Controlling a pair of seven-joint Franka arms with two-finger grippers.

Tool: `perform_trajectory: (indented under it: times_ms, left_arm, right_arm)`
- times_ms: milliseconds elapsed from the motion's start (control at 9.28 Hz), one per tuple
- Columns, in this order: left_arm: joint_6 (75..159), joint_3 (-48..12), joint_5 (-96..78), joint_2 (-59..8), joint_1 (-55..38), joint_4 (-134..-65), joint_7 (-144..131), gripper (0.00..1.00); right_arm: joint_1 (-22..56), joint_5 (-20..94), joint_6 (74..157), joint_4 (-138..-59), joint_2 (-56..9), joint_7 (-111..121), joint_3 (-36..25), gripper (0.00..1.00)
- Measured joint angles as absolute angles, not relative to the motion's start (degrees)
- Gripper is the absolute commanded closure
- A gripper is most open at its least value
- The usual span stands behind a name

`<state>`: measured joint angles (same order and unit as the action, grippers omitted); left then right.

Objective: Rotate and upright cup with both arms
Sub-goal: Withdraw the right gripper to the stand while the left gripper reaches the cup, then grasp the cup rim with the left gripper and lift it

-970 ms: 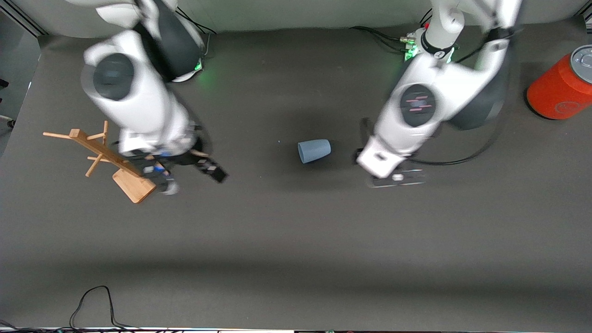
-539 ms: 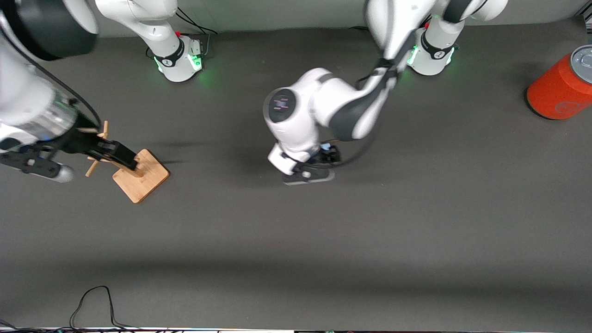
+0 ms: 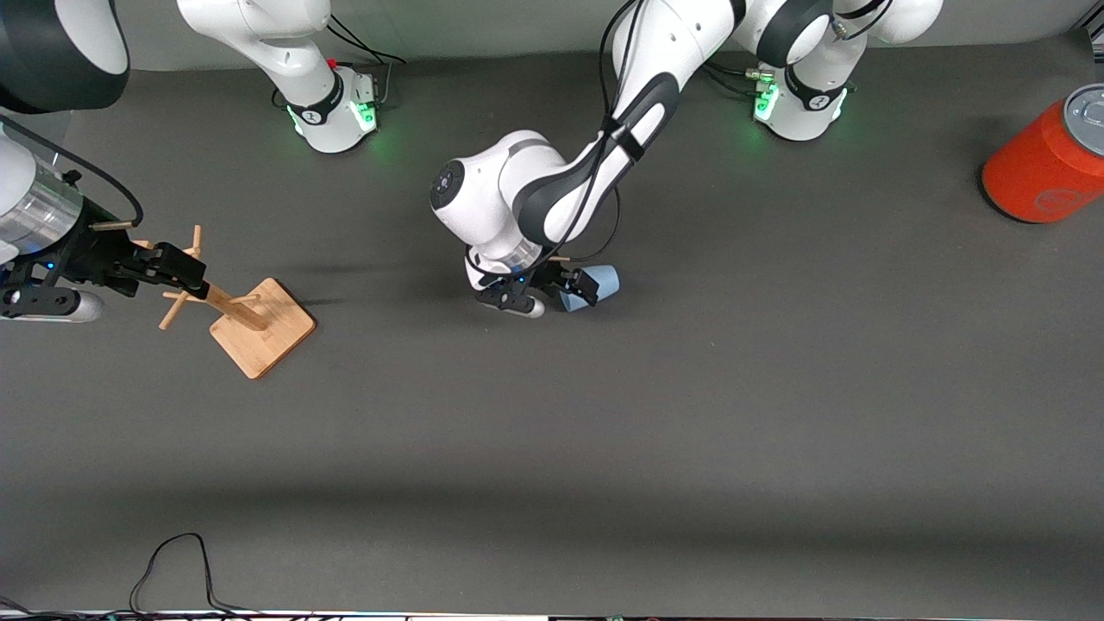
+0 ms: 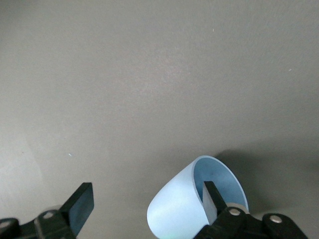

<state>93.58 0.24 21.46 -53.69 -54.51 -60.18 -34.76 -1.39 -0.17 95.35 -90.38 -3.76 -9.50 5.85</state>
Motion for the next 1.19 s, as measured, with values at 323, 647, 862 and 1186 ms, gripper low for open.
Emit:
perform_trajectory:
  times_ms: [323,647,862,1186]
  left_arm:
    - [93.7,0.3,21.7,-55.8,-54.5,-60.1,-31.8,0.10]
    - [93.5,0.3,22.5,-56.4,-54.6,-60.2,-29.0,0.55]
    - [93.2,0.3,23.3,-56.9,-54.9,-60.2,-26.7,0.76]
    - [92.9,0.3,23.8,-57.1,-55.0,-60.2,-24.2,1.00]
  right_arm:
    - [-1.3,3.6,95.4,-91.1,-3.3,-4.4,1.3,0.00]
    - [-0.7,5.1,96.3,-91.1,-3.2,-3.6,0.5,0.00]
    - [-0.2,5.1,96.3,-91.3,-3.2,-3.6,0.6,0.00]
    - [0.2,5.1,96.3,-91.4,-3.2,-3.6,0.7,0.00]
